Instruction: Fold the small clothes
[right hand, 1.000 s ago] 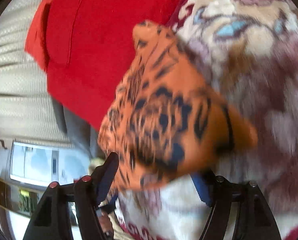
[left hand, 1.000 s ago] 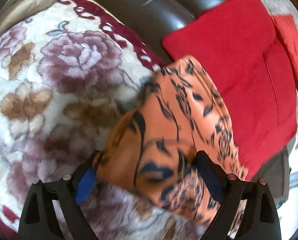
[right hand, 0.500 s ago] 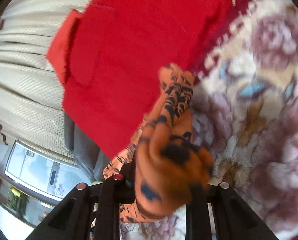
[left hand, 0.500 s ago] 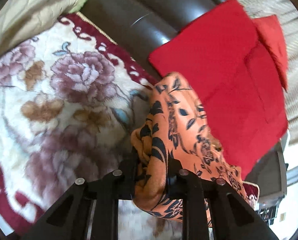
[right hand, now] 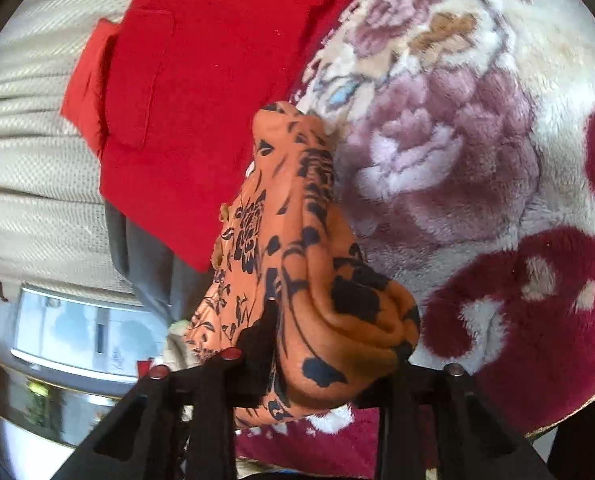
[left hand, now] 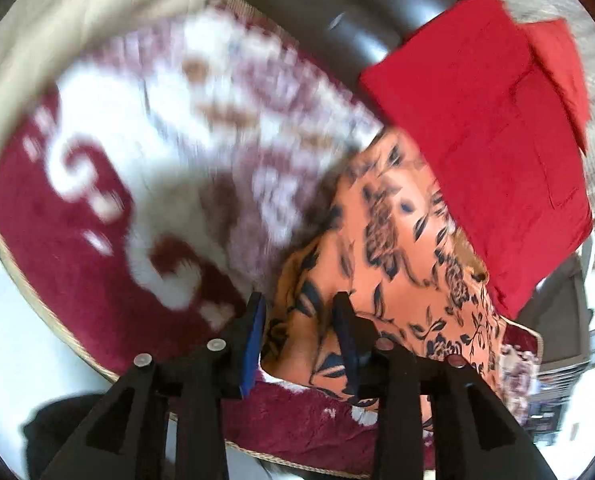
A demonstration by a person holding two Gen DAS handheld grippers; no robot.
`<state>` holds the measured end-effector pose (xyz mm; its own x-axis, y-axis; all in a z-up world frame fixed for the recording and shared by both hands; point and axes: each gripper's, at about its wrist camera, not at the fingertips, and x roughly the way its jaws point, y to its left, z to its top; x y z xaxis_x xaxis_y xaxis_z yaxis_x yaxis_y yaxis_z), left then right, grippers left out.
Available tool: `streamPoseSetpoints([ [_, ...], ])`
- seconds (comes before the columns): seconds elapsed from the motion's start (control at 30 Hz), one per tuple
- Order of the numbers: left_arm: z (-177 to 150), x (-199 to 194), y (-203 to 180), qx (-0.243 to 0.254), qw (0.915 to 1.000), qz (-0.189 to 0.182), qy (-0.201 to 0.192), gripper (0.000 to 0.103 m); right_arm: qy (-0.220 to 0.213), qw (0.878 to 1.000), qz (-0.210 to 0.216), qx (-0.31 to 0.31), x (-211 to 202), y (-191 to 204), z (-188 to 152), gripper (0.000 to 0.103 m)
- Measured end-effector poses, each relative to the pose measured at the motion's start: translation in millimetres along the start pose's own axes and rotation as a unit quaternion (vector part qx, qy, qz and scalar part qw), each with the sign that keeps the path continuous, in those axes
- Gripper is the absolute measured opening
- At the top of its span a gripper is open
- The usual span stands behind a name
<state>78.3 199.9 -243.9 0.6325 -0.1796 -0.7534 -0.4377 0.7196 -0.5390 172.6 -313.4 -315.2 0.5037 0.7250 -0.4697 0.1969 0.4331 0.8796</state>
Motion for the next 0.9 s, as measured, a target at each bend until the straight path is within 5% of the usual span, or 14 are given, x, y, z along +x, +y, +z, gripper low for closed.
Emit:
streamPoseSetpoints([
  [0.03,-1.1,-13.7,-9.1,0.018,0.9996,-0.001,-0.022,0.036,-0.005,1.000,0.003,-0.002,-2.3,1.1,0.7,0.054],
  [0.07,-2.1,-25.0,-21.4,0.038,0.9985,-0.008,-0.039,0.041,-0.013,1.000,0.006,-0.006,-4.0,3.4,2.0,0.077],
  [0.17,-7.7,-29.7,-59.0,0.104,0.9930,-0.015,-0.053,0.057,-0.036,0.999,0.020,-0.014,-3.5,4.9,2.7,0.080],
  [0.23,-14.4,-17.1,-79.5,0.139,0.9889,-0.009,-0.052,0.058,-0.028,0.999,0.033,-0.014,3.6,3.0,1.4,0.079],
  [0.33,-25.4,29.8,-92.7,0.176,0.9838,0.024,-0.020,0.058,-0.004,0.999,0.052,0.001,24.0,-4.5,6.8,0.069],
  [0.4,-28.5,64.4,-89.5,0.188,0.9804,0.060,0.002,0.058,0.000,1.000,0.031,0.002,37.8,-9.3,7.3,0.046],
  [0.53,-33.3,77.3,-97.2,0.246,0.9651,0.087,-0.019,0.058,-0.003,1.000,0.011,-0.028,43.0,1.8,7.3,0.031],
  [0.67,-9.0,43.7,-88.0,0.214,0.9762,0.034,-0.016,0.058,-0.033,0.985,-0.005,-0.168,31.5,71.6,-6.6,0.027],
  [0.9,39.8,-29.5,-30.3,0.146,0.9868,0.030,-0.063,0.058,-0.007,0.951,0.035,-0.307,52.2,207.0,-57.0,0.026],
])
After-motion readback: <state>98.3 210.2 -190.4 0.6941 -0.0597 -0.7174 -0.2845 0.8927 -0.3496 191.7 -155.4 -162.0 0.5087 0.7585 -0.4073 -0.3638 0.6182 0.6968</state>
